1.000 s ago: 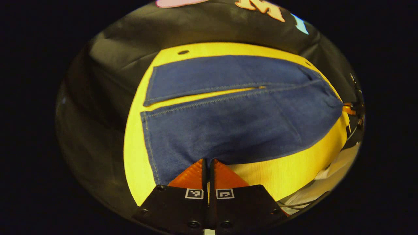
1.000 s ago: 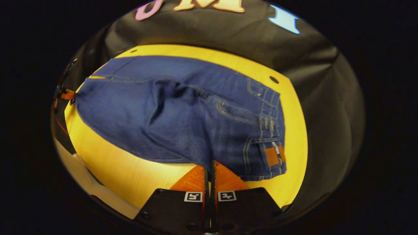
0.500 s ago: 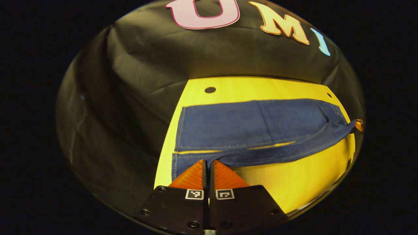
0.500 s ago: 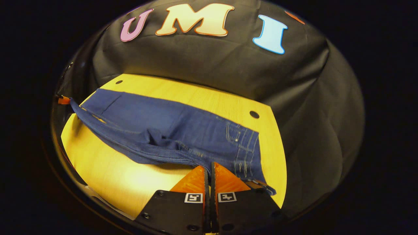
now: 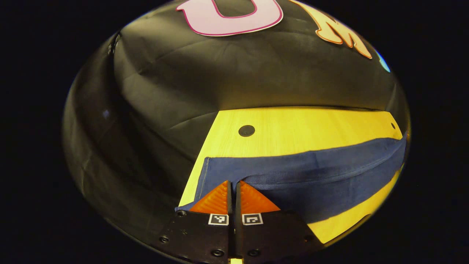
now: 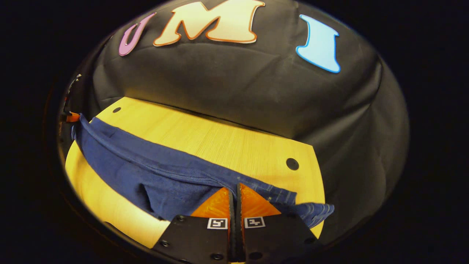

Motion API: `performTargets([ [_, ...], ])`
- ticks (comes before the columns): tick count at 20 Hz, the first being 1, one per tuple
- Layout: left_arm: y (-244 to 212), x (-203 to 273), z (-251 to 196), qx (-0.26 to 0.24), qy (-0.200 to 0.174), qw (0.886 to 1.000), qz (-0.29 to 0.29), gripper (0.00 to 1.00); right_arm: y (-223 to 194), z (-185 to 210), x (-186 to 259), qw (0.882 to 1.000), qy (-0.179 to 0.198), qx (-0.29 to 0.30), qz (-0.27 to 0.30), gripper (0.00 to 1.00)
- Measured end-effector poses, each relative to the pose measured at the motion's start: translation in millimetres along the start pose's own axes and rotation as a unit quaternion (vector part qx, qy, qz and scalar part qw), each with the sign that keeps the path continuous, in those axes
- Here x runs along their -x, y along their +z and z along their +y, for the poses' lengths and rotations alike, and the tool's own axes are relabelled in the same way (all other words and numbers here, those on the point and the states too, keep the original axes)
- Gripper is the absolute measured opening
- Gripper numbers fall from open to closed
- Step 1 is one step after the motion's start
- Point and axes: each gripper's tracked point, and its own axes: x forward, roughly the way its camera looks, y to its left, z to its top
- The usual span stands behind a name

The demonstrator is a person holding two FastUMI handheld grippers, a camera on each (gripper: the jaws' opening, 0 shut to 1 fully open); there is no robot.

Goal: Grasp the waist and the cuffs of the jeans and fold them to make the two legs overlap; first hold the waist and fold one-third of the jeans toward the cuffs, then hold the cuffs and fold the remaining one-third in the same direction to finish folding.

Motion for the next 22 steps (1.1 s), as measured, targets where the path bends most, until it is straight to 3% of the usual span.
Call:
performTargets([
  [3,-9,-47,-14,-0.008,0.012,1.000,0.012,0.00,-12,5,-54,1.000,0.004,0.011,0.021,0.02],
  [6,-21,-71,-26,-0.006,0.020,1.000,0.018,0.00,-28,13,-84,0.999,0.022,-0.019,0.044,0.02],
  [10,-24,-81,-30,-0.006,0.030,0.999,0.015,0.00,-37,14,-97,0.996,0.038,-0.052,0.057,0.03],
  [12,-23,-82,-26,-0.002,0.038,0.999,0.008,0.00,-34,11,-96,0.995,0.047,-0.064,0.054,0.11],
  [13,-21,-80,-25,-0.001,0.040,0.999,0.006,0.01,-34,12,-96,0.994,0.054,-0.072,0.056,0.11],
  [14,-17,-76,-28,0.001,0.036,0.999,0.004,0.11,-35,14,-97,0.993,0.061,-0.083,0.058,0.12],
  [15,-16,-74,-29,0.002,0.031,1.000,0.003,0.17,-32,12,-94,0.991,0.071,-0.095,0.056,0.30],
  [17,-10,-59,-29,0.001,0.026,1.000,0.000,0.60,-21,15,-87,0.986,0.092,-0.131,0.043,0.65],
  [18,-5,-51,-29,0.001,0.030,1.000,-0.006,0.81,-16,4,-81,0.987,0.077,-0.134,0.034,0.82],
  [19,2,-43,-27,0.002,0.033,0.999,-0.017,0.84,-11,-7,-69,0.988,0.069,-0.134,0.024,1.00],
  [22,22,-17,-29,0.014,0.029,0.998,-0.058,0.85,-2,-40,-25,0.990,0.039,-0.137,0.005,1.00],
])
